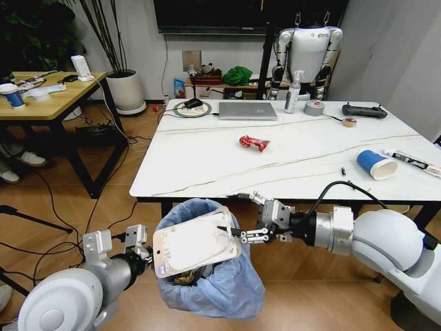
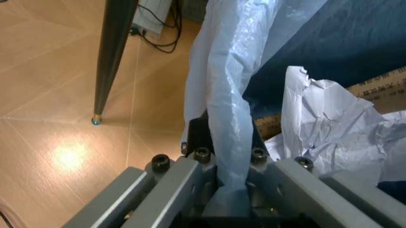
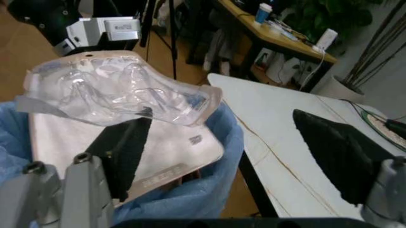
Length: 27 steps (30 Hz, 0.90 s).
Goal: Pick up the trash bin and place the trash from the table into it.
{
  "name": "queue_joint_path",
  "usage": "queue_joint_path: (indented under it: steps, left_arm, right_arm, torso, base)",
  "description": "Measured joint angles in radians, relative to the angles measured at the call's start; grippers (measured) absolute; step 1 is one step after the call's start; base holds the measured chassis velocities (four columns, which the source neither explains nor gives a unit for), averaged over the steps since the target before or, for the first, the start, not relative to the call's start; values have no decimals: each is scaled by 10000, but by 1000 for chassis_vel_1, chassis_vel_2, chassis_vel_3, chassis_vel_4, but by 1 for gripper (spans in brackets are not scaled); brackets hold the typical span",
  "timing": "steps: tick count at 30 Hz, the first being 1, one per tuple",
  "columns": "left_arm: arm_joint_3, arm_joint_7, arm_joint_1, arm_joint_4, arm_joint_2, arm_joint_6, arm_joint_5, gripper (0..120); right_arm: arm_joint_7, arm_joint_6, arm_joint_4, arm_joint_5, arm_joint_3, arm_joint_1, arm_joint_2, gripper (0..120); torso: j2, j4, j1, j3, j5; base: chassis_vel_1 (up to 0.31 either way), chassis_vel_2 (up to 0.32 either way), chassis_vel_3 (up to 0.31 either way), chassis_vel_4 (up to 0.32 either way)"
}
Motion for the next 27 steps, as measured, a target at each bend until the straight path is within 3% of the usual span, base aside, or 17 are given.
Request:
queue_joint_path:
  steps: [4,16,24,27]
  left_arm:
    - [-13,7,7,1,6,0,1,0]
    - [-44,12,32,0,18,0,1,0]
    - [-1,18,3,0,5,0,-3,0]
    - [8,19,25,0,0,0,-2,0]
  right_arm:
    - [-9,60,-252,-2,2,60,17,98]
    - [178,154,-816,67,186,252,-9,100]
    - [1275,-209,-557,773,369,316,76,100]
    - [2540,-614,-482,1634,441,310,364,100]
  torso:
    - [0,0,0,0,1]
    - [0,0,0,0,1]
    - [0,0,0,0,-1]
    - [0,-1,0,0,-1]
  base:
    - [0,0,0,0]
    - [0,0,0,0]
    - [0,0,0,0]
    - [0,0,0,0]
